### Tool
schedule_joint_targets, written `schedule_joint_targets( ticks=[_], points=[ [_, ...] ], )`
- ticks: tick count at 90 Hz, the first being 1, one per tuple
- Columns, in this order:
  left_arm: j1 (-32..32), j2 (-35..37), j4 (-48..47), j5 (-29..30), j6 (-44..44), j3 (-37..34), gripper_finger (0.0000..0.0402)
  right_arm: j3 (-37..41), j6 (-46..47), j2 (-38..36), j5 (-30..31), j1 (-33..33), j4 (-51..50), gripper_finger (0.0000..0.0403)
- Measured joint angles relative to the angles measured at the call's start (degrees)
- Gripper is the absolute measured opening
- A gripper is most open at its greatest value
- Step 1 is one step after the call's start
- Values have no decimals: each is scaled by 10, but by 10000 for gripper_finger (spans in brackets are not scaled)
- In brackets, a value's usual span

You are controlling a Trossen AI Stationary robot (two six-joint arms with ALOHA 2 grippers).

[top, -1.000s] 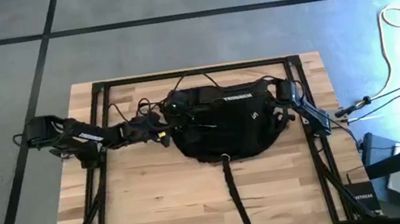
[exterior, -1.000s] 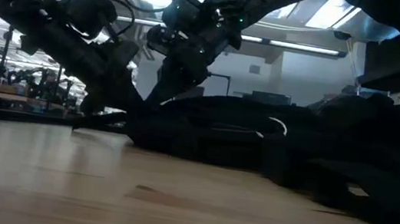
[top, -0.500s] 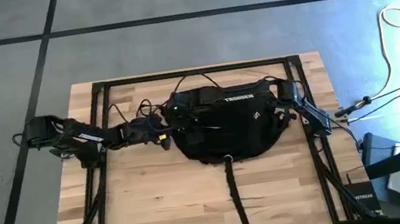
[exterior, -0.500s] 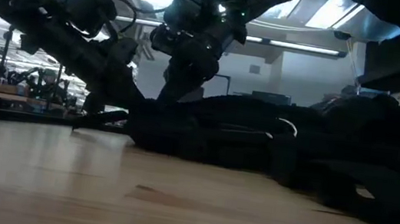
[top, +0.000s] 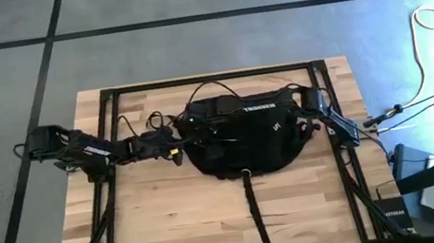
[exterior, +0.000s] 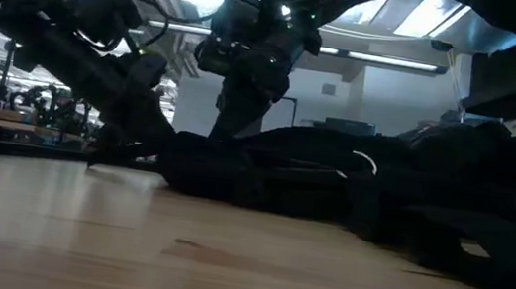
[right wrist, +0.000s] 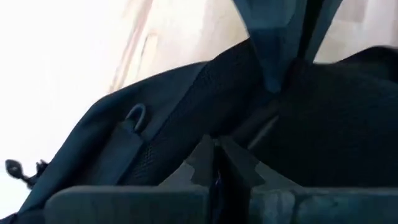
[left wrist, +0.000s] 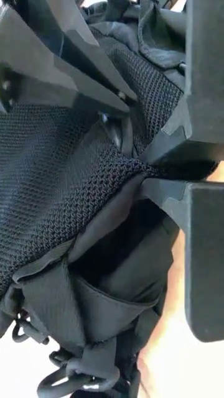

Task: Unpack backpack
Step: Close the black bag

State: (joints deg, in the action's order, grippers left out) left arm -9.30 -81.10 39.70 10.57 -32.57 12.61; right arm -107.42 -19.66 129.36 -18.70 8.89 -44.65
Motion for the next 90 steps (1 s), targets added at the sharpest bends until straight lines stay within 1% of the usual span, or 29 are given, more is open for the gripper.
schedule_joint_targets(
  ticks=[12,31,45,56,68,90],
  points=[
    [3,0,8,1,-6,-8,0,-1,5,0,7,-10,-20,0],
    [17,3,-15,2,-22,-10,0,0,17,0,17,-25,-49,0],
    [33,16,12,25,-60,-51,0,0,30,0,18,-34,-82,0],
    [34,52,14,30,-88,-90,0,2,34,-6,16,-45,-86,0],
    [40,107,8,32,-106,-121,0,3,38,-13,16,-56,-90,0],
    [42,210,-99,55,-96,-122,0,2,54,-26,19,-63,-92,0]
  ],
)
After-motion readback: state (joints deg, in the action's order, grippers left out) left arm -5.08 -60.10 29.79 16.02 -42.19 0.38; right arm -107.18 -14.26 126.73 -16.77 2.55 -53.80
